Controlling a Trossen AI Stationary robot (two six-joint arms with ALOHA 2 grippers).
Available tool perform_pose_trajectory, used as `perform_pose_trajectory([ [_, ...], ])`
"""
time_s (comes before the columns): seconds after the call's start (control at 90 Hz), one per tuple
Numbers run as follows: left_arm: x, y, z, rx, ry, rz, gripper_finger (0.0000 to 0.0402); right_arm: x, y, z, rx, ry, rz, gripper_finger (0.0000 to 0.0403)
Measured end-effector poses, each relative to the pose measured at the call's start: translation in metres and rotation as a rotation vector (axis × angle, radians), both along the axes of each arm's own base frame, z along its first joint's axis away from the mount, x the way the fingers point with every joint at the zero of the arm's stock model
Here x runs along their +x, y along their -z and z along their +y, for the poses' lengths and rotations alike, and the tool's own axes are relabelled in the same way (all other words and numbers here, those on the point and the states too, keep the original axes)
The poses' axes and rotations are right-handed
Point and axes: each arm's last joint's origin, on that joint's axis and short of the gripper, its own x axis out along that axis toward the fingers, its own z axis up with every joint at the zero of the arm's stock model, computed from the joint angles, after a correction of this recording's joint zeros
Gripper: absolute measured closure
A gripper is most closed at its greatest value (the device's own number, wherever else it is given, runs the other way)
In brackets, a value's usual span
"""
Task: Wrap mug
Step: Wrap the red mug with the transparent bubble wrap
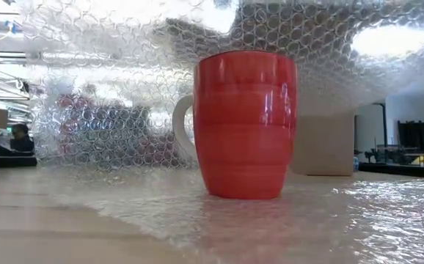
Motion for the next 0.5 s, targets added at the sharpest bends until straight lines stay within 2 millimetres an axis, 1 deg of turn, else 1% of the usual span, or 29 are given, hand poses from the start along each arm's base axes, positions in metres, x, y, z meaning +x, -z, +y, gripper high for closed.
perform_pose_trajectory([
  [0.133,0.0,-0.002,-0.001,-0.022,0.034,-0.014,0.0301,0.01,0.002,-0.009,0.034,0.062,0.011,0.027],
  [0.2,0.0,-0.005,-0.003,-0.041,0.049,-0.034,0.0301,0.016,0.01,-0.017,0.069,0.107,0.035,0.027],
  [0.289,-0.002,-0.008,-0.006,-0.052,0.068,-0.045,0.0301,0.021,0.027,-0.028,0.065,0.125,0.1,0.027],
  [0.4,-0.002,-0.018,-0.012,-0.056,0.084,-0.061,0.0301,0.025,0.051,-0.042,0.067,0.127,0.204,0.027],
  [0.5,-0.002,-0.021,-0.016,-0.009,0.093,-0.004,0.0301,0.027,0.072,-0.053,0.102,0.12,0.303,0.027],
])
